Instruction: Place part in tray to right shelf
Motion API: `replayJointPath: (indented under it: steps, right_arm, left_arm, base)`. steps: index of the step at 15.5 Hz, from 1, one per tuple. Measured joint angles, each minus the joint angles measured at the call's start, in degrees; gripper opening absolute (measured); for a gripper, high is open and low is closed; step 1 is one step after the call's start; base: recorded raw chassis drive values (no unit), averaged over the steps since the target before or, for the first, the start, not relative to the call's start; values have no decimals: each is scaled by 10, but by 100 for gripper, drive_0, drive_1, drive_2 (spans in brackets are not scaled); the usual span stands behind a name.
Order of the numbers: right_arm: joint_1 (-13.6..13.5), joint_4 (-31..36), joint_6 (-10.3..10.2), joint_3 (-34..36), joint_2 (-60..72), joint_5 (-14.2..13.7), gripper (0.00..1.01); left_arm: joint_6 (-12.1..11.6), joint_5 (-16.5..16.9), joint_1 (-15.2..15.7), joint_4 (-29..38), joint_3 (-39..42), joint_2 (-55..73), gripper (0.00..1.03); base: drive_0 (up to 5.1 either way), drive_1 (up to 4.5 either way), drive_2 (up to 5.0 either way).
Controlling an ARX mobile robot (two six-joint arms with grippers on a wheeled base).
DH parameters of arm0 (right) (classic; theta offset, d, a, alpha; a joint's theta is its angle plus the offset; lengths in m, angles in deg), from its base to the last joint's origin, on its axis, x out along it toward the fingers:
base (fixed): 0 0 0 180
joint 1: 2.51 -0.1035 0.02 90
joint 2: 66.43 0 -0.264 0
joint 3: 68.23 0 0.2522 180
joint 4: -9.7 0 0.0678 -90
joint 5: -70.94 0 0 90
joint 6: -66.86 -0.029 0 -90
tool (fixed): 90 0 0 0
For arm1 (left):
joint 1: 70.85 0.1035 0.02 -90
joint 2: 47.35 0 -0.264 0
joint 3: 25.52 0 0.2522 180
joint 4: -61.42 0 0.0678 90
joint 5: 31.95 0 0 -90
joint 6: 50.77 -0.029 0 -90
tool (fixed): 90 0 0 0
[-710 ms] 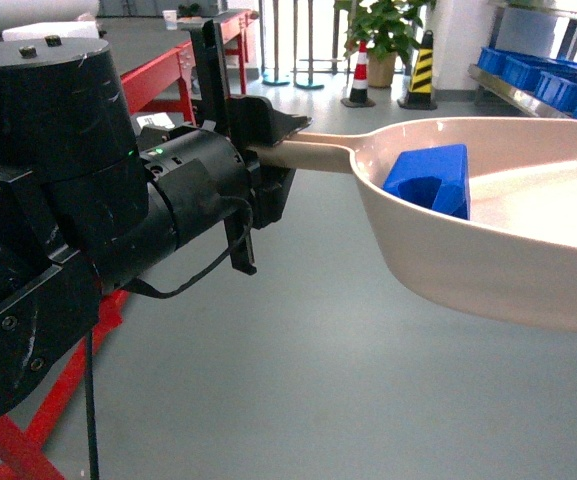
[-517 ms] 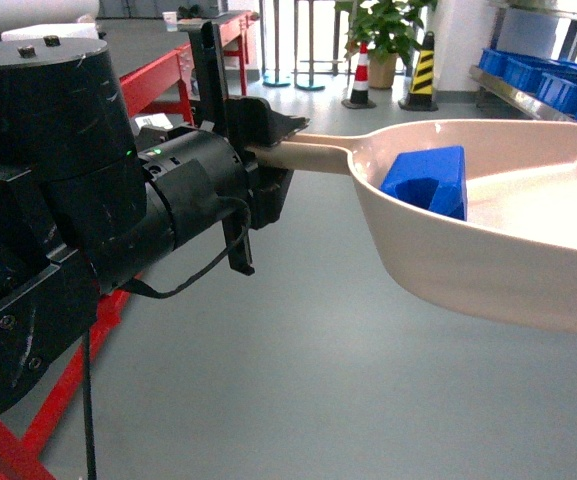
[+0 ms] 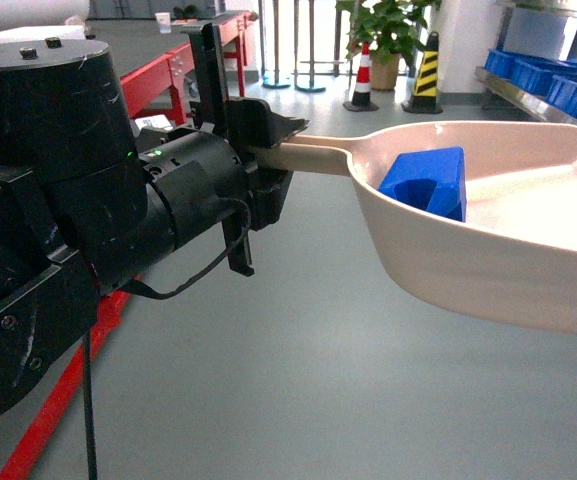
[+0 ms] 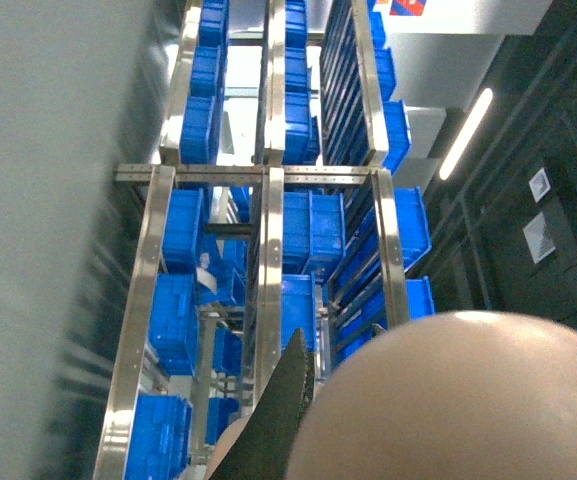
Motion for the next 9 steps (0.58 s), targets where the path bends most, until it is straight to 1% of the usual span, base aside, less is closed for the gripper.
replayJointPath:
  steps: [9]
  right_arm:
    - [0, 0, 0, 0, 0, 0, 98]
  left_arm:
    - [0, 0, 0, 2, 0, 0, 13]
  base:
    - [-7, 399, -413]
